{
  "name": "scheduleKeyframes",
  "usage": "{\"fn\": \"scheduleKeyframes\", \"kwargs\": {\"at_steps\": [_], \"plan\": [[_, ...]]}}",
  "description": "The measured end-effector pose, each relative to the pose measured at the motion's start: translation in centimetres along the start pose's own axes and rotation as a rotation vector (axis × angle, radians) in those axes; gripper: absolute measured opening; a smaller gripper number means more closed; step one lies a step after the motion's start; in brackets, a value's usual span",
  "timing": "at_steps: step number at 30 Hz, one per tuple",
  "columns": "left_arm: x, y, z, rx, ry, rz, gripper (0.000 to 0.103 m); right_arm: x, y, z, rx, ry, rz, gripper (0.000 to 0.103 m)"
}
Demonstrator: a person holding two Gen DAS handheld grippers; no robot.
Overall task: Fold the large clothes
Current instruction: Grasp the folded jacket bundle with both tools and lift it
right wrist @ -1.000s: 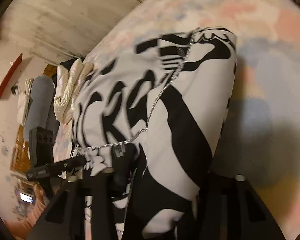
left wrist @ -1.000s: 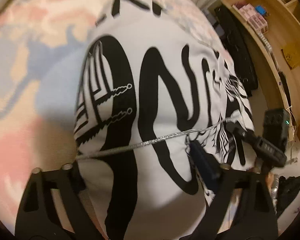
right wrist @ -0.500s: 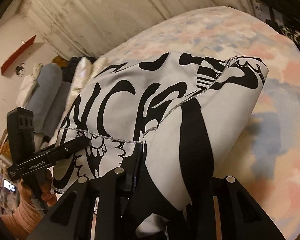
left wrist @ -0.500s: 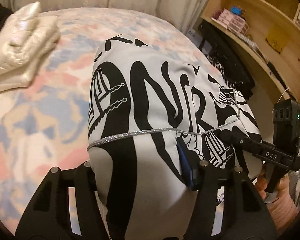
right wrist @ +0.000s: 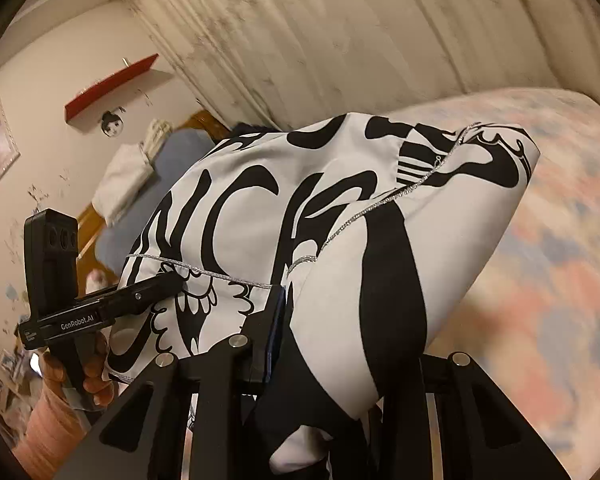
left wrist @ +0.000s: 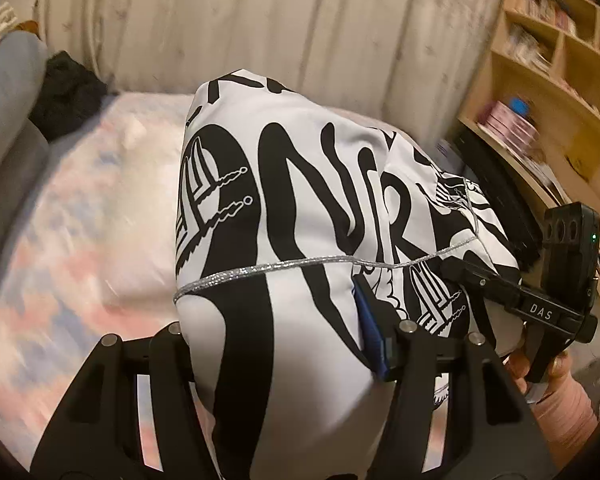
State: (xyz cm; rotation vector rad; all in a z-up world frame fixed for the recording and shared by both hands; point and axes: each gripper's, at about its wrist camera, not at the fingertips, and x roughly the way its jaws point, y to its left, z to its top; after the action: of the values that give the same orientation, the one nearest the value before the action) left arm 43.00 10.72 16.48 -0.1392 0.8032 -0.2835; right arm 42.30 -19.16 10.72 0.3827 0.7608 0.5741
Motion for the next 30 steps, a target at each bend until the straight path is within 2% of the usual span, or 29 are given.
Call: {"fn": "scheduleKeyframes", "kwargs": {"at_steps": [5,9,11,12,13,14,15,17,20,23,25,26,28,30], "plan": [[4.1,9.4,8.6,0.055,-0.034,0.045,0.056,11.3,2.5,6.4,0.020,-0.046,0.007,0.026],[9.6,16.7,12.3,0.023,0.003,0.041,0.056,21.0,1.3,8.9,0.095,-0.037,0.015,0.026],[13.8,21.2,12.2,-0.022,0.054,0.045,0.059,26.6,-0.8,9.1,0.131,0.000,0.012,0.027],[15.9,22.1,11.7,-0.046,0.079,0.059,0.061,29.0,-1.8,8.7,0.147,0.028,0.000,0.027],[18.6,24.6,10.7,-0.091,0.129,0.100,0.070,31.5,-2.9,7.6,0.159,0.059,-0.042,0.030],[20.2,26.3,9.9,-0.136,0.147,0.115,0.079,32.4,-3.6,6.4,0.165,0.073,-0.054,0.037],[21.4,27.8,8.9,-0.183,0.136,0.102,0.083,33.5,-4.2,5.7,0.174,0.077,-0.047,0.048],[22.2,29.3,7.8,-0.211,0.083,0.087,0.096,34.4,-4.8,4.4,0.185,0.056,-0.013,0.055],[21.9,29.2,6.6,-0.196,0.031,0.078,0.098,34.9,-4.4,3.9,0.143,0.041,-0.025,0.059],[21.5,28.4,6.2,-0.188,0.007,0.101,0.099,34.3,-3.9,3.9,0.091,0.049,-0.062,0.067],[20.4,27.7,6.0,-0.182,-0.012,0.136,0.099,33.3,-3.5,4.1,0.054,0.058,-0.095,0.074],[19.6,26.1,4.8,-0.171,-0.027,0.159,0.099,32.7,-2.8,4.0,0.034,0.063,-0.118,0.074],[17.9,25.2,4.4,-0.148,-0.072,0.212,0.099,31.3,-1.7,3.9,0.002,0.070,-0.152,0.074],[15.7,23.9,3.8,-0.142,-0.099,0.226,0.099,29.5,-0.7,3.5,-0.017,0.068,-0.180,0.074]]}}
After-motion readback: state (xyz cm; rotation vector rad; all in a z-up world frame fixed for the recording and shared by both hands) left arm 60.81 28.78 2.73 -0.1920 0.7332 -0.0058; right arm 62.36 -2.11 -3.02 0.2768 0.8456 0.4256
